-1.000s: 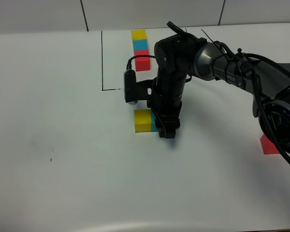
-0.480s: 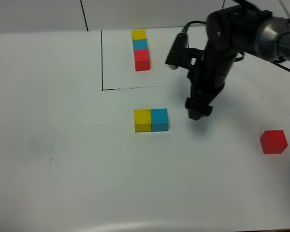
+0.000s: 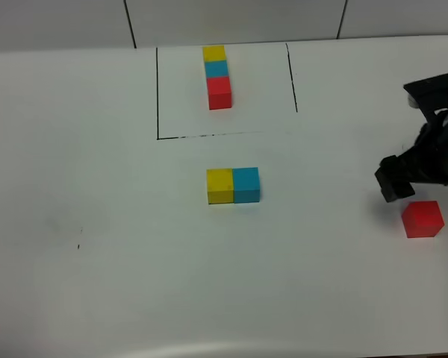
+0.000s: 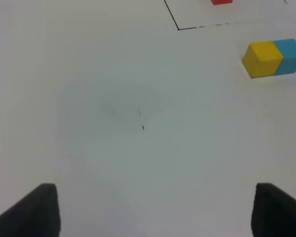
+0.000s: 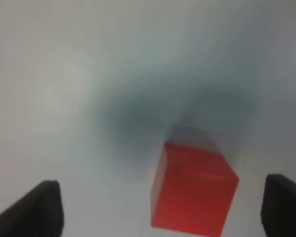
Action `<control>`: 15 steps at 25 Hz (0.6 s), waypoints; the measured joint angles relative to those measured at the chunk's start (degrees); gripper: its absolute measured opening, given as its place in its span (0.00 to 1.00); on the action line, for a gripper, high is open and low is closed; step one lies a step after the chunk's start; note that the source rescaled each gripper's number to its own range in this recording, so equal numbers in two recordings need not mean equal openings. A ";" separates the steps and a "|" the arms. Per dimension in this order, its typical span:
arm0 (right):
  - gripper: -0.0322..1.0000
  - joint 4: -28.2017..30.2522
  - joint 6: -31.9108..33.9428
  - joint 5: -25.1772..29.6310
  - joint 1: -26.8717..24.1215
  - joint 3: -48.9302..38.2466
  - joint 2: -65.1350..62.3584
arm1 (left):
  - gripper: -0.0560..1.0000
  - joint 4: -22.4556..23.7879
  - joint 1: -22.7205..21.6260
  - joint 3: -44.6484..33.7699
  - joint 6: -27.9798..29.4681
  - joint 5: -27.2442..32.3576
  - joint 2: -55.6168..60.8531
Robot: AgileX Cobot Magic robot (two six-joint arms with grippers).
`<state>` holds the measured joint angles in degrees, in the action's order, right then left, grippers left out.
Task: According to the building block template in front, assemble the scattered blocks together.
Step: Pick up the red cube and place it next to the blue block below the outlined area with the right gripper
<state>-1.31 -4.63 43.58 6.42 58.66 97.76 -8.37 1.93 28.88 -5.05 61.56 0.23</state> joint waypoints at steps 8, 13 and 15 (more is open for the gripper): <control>0.67 -0.94 2.20 -2.03 -2.75 -3.93 1.40 | 0.69 0.00 0.00 0.00 0.00 0.00 0.00; 0.67 -1.15 2.24 -2.89 -3.46 -3.93 4.61 | 0.69 0.00 0.00 0.00 0.00 0.00 0.00; 0.67 -1.15 2.24 -3.78 -3.57 -3.93 5.77 | 0.69 0.00 0.00 0.00 0.00 0.00 0.00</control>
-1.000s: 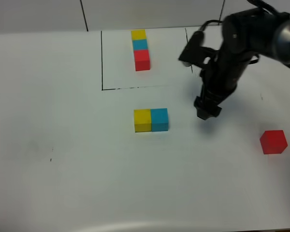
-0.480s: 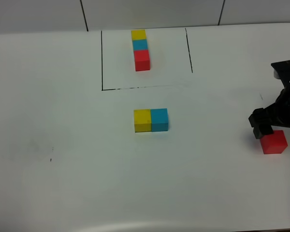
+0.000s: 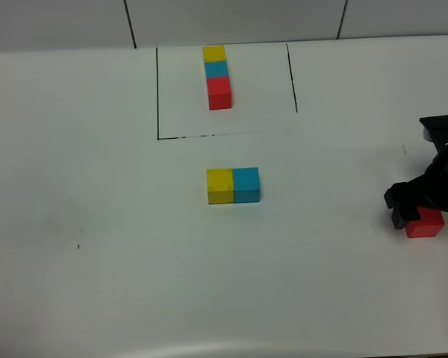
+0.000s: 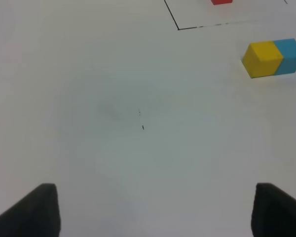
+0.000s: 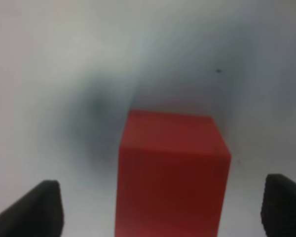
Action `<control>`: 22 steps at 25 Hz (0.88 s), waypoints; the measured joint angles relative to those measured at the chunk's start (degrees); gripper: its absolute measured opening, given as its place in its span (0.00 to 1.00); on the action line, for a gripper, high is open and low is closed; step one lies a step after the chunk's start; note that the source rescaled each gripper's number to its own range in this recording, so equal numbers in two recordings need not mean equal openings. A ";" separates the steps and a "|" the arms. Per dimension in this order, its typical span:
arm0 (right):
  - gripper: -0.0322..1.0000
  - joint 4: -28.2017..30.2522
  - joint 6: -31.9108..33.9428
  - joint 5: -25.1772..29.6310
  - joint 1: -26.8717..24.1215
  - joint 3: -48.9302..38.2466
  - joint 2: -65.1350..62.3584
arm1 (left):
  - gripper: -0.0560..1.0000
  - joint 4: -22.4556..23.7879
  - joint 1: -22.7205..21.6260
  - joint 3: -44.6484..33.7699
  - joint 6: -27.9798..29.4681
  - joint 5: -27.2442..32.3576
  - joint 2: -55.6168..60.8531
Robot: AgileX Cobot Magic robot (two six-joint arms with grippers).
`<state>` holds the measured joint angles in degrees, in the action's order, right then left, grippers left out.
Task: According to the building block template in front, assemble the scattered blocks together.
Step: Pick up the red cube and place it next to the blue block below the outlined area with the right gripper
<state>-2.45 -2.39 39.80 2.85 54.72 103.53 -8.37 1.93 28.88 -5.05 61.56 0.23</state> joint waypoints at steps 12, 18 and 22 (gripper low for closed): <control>0.05 0.08 0.00 -1.39 -0.06 0.00 1.69 | 0.68 0.00 0.00 0.00 0.00 0.00 0.00; 0.04 1.79 -5.74 2.14 2.33 1.82 0.60 | 0.68 0.00 0.00 0.00 0.00 0.00 0.00; 0.04 4.18 -20.78 7.77 9.12 7.23 -0.67 | 0.68 0.00 0.00 0.00 0.00 0.00 0.00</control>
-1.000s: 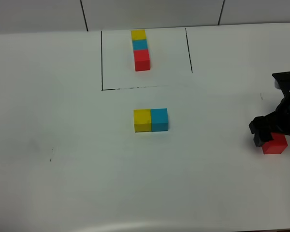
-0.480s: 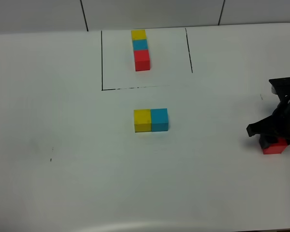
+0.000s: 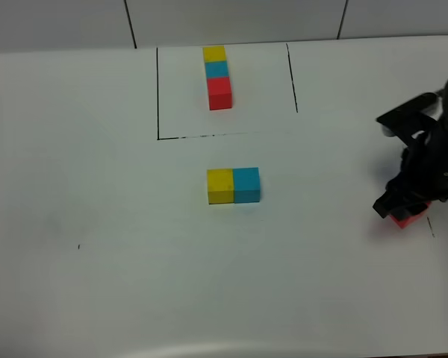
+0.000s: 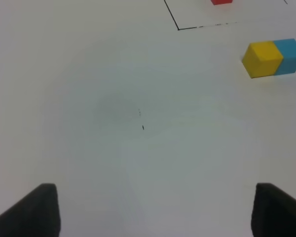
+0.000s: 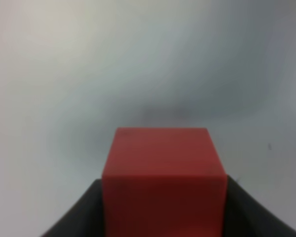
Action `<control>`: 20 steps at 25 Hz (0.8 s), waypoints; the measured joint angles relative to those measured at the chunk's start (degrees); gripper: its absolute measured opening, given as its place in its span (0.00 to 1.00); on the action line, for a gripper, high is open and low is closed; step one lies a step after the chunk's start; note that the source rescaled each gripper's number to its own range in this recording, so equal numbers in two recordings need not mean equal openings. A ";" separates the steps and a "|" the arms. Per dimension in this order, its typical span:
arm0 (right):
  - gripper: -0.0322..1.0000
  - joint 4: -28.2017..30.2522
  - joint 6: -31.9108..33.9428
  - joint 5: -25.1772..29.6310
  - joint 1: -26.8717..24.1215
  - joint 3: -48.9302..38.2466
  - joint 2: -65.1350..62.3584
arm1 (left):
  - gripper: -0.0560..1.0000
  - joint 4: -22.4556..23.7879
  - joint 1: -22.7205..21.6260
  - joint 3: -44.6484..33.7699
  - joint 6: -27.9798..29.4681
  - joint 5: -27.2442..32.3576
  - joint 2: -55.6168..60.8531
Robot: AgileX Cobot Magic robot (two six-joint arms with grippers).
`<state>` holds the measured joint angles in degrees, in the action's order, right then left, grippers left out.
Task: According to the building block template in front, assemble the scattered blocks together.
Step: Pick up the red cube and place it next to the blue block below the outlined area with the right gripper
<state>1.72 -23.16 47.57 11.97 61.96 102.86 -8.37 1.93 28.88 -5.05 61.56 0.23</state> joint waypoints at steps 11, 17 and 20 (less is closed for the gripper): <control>0.04 0.41 -32.01 10.96 14.06 20.04 12.68 | 0.68 0.00 0.00 0.00 0.00 0.00 0.00; 0.04 0.22 -34.67 13.56 15.26 28.45 18.67 | 0.68 0.00 0.00 0.00 0.00 0.00 0.00; 0.04 -0.53 -35.49 13.86 15.64 30.98 20.22 | 0.68 0.00 0.00 0.00 0.00 0.00 0.00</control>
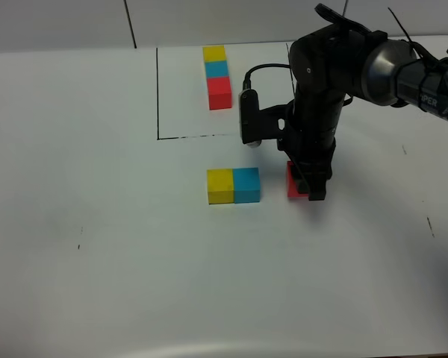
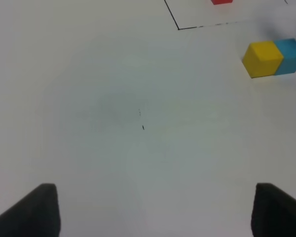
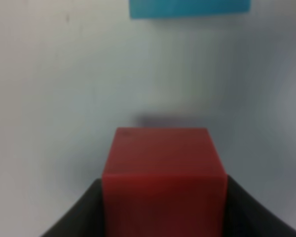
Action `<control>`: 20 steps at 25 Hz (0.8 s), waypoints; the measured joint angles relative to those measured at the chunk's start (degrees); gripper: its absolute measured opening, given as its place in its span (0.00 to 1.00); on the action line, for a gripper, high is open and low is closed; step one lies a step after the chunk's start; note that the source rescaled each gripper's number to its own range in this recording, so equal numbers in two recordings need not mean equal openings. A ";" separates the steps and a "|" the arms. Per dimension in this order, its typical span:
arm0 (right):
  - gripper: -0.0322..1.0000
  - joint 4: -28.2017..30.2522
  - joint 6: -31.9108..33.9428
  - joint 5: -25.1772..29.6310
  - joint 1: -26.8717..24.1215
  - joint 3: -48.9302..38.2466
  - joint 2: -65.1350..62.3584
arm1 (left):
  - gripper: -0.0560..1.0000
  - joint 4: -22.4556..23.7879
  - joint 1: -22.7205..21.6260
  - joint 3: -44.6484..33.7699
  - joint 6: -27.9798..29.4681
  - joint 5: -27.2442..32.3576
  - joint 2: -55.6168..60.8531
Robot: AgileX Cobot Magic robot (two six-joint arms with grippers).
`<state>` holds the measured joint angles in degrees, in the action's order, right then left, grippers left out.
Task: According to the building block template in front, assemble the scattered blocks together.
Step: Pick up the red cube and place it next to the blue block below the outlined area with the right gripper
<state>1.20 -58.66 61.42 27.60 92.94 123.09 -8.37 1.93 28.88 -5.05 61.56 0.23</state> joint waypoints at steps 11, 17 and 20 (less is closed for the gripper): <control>0.04 -3.56 0.74 -1.19 0.06 1.90 2.34 | 0.68 0.00 0.00 0.00 0.00 0.00 0.00; 0.04 -3.61 2.01 -3.37 0.06 1.90 2.34 | 0.68 0.00 0.00 0.00 0.05 0.00 0.00; 0.04 -3.61 2.10 -3.49 0.06 1.90 2.36 | 0.68 0.00 0.00 0.00 0.05 0.00 0.00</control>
<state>-2.42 -56.56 57.93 27.67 94.83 125.45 -8.37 1.93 28.88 -5.00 61.56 0.23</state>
